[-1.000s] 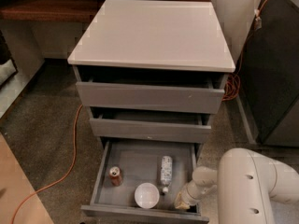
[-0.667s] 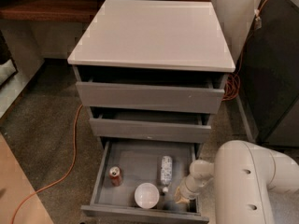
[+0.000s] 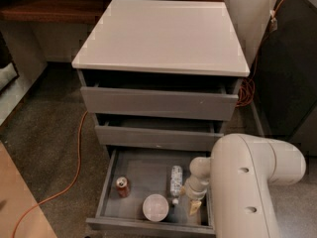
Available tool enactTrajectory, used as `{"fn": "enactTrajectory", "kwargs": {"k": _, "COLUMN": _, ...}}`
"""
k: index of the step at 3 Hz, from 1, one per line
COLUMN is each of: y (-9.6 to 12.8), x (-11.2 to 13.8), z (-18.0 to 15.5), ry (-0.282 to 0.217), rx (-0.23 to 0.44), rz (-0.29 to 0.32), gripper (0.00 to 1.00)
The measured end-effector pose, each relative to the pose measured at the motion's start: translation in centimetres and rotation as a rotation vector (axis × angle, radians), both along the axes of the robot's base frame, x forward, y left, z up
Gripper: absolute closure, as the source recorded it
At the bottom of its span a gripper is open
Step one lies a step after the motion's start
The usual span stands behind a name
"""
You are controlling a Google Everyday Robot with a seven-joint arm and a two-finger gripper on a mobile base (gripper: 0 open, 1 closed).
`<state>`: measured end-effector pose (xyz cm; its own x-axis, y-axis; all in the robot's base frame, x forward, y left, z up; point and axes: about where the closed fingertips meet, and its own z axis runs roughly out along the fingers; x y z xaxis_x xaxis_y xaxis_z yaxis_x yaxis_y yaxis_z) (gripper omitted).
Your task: Pick blue plastic bottle from bottom drawer and place on counter
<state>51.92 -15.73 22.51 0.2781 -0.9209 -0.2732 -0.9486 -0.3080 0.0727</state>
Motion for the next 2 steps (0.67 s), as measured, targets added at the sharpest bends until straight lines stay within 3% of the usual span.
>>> {"fn": "enactTrajectory", "kwargs": {"k": 1, "y": 0.74, "x": 0.38, "z": 0.17, "ry": -0.034, "rx": -0.046, "rz": 0.18, "gripper": 0.0}}
{"fn": "enactTrajectory", "kwargs": {"k": 2, "y": 1.68, "x": 1.36, "z": -0.22, "ry": -0.098, "rx": -0.102, "rz": 0.401, "gripper": 0.0}}
